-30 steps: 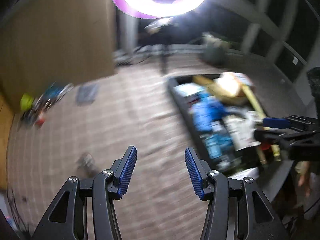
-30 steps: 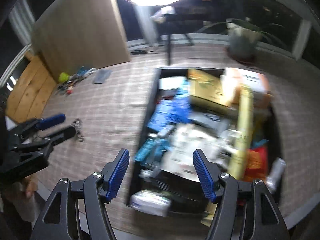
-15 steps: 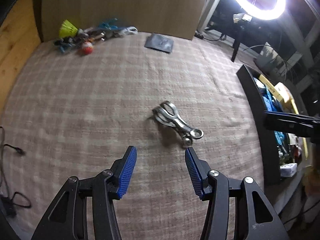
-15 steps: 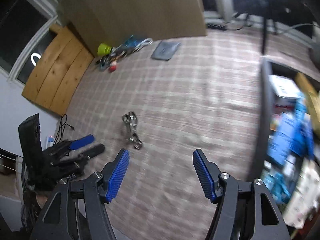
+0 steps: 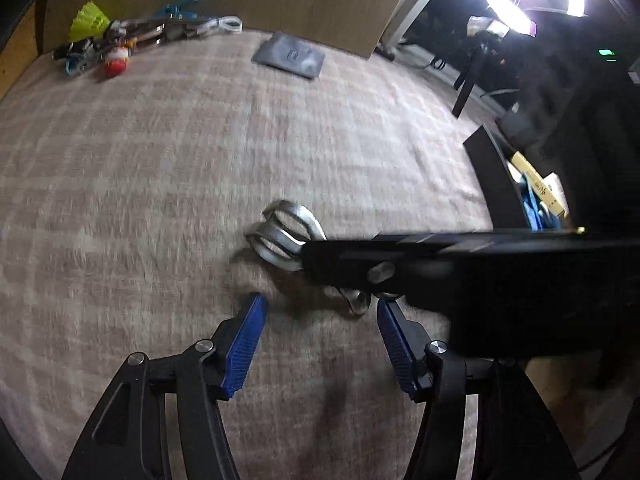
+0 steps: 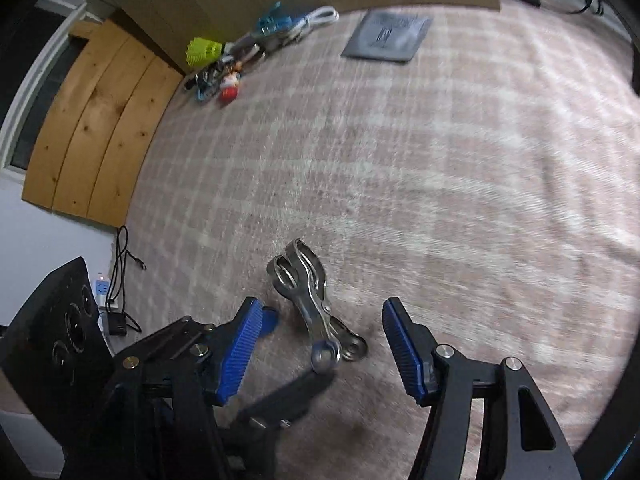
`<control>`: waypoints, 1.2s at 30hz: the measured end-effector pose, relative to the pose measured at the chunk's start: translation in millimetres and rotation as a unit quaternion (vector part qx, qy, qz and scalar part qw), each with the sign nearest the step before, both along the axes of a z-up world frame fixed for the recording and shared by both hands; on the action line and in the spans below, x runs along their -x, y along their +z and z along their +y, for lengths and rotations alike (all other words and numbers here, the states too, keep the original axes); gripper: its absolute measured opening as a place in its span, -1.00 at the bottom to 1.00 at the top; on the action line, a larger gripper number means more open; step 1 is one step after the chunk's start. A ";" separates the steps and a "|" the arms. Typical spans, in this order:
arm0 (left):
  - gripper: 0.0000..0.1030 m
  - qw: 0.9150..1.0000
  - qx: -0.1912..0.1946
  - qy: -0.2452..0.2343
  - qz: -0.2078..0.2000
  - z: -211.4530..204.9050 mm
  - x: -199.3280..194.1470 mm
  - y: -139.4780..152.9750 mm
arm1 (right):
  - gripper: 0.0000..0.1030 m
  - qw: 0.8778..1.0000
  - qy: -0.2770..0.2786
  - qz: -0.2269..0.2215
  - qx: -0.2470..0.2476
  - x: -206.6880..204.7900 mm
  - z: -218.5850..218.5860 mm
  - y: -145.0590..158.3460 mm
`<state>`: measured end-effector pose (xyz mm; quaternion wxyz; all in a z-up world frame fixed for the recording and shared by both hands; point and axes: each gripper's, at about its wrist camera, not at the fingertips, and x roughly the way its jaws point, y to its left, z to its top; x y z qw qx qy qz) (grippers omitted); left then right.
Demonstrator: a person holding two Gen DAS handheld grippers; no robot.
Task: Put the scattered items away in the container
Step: 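Grasp the metal clip with the right tool, then carry the metal clip over the tray and open the right tool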
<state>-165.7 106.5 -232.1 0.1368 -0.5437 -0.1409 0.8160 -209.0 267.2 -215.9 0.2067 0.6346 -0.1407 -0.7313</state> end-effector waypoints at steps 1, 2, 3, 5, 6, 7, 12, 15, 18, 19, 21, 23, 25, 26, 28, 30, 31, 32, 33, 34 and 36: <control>0.21 1.000 -0.006 -0.002 -0.001 -0.8 1.3 -0.5 | 0.09 1.000 0.002 -0.006 0.005 0.8 -2.4 -4.5; 0.21 1.000 -0.013 -0.002 -0.002 -1.0 2.4 -1.3 | 0.03 1.000 0.003 -0.011 0.009 1.3 -3.8 -7.0; 0.20 1.000 -0.019 -0.002 -0.001 -1.4 2.9 -1.6 | -0.03 1.000 0.003 -0.017 0.014 1.5 -5.5 -10.4; 0.18 1.000 -0.028 -0.001 0.001 -3.1 2.3 -1.7 | -0.05 1.000 0.003 -0.017 0.021 -0.1 -8.0 -11.9; 0.18 0.999 -0.035 -0.002 0.002 -2.5 2.4 -1.7 | -0.13 1.000 0.006 -0.018 0.023 -0.1 -9.6 -11.8; 0.17 0.999 -0.038 -0.003 0.001 -2.8 2.5 -1.6 | -0.21 0.999 0.010 -0.021 0.027 -0.3 -11.9 -12.5; 0.14 0.999 -0.039 -0.018 0.004 6.1 -2.1 0.6 | -0.59 0.999 0.015 -0.014 0.025 -6.0 -15.9 -11.9; 0.14 0.999 -0.040 -0.020 0.010 7.5 -5.8 3.7 | -0.60 1.000 0.012 -0.008 0.025 -9.8 -13.9 -7.7; 0.14 0.999 -0.047 -0.023 0.013 8.8 -10.5 7.1 | -0.62 1.000 0.008 -0.007 0.029 -13.9 -9.1 -6.3; 0.14 0.998 -0.047 -0.025 0.017 9.5 -12.8 9.3 | -0.63 0.999 0.004 -0.008 0.033 -15.5 -6.9 -5.6; 0.14 0.998 -0.045 -0.029 0.023 12.2 -16.4 15.2 | -0.63 0.999 -0.004 -0.007 0.044 -19.2 -1.7 -1.5; 0.14 0.998 -0.043 -0.033 0.029 16.3 -19.1 23.9 | -0.63 0.999 -0.008 -0.003 0.050 -22.9 1.0 3.6; 0.14 0.998 -0.043 -0.038 0.036 21.0 -20.4 33.1 | -0.63 0.998 -0.013 0.004 0.054 -26.2 5.0 11.5; 0.14 0.997 -0.043 -0.041 0.039 24.7 -21.0 37.8 | -0.63 0.998 -0.016 0.008 0.055 -28.2 7.6 15.5; 0.14 0.996 -0.045 -0.052 0.048 35.0 -21.7 50.0 | -0.63 0.998 -0.025 0.019 0.058 -33.2 17.1 26.3; 0.14 0.995 -0.044 -0.067 0.057 48.0 -21.7 60.3 | -0.63 0.997 -0.036 0.030 0.062 -38.0 29.5 36.9; 0.14 0.994 -0.043 -0.076 0.062 56.8 -21.4 65.5 | -0.63 0.997 -0.043 0.035 0.062 -40.9 37.1 41.8; 0.14 0.993 -0.042 -0.084 0.066 65.4 -20.7 70.0 | -0.63 0.996 -0.052 0.040 0.062 -44.7 46.5 47.3; 0.14 0.992 -0.043 -0.096 0.071 76.0 -20.2 75.1 | -0.63 0.995 -0.060 0.045 0.062 -48.0 55.1 51.8; 0.14 0.990 -0.044 -0.109 0.075 87.9 -19.2 79.9 | -0.63 0.995 -0.068 0.050 0.061 -51.6 64.6 56.7; 0.14 0.987 -0.047 -0.133 0.079 111.2 -17.6 88.3 | -0.63 0.993 -0.090 0.059 0.057 -58.9 86.7 65.7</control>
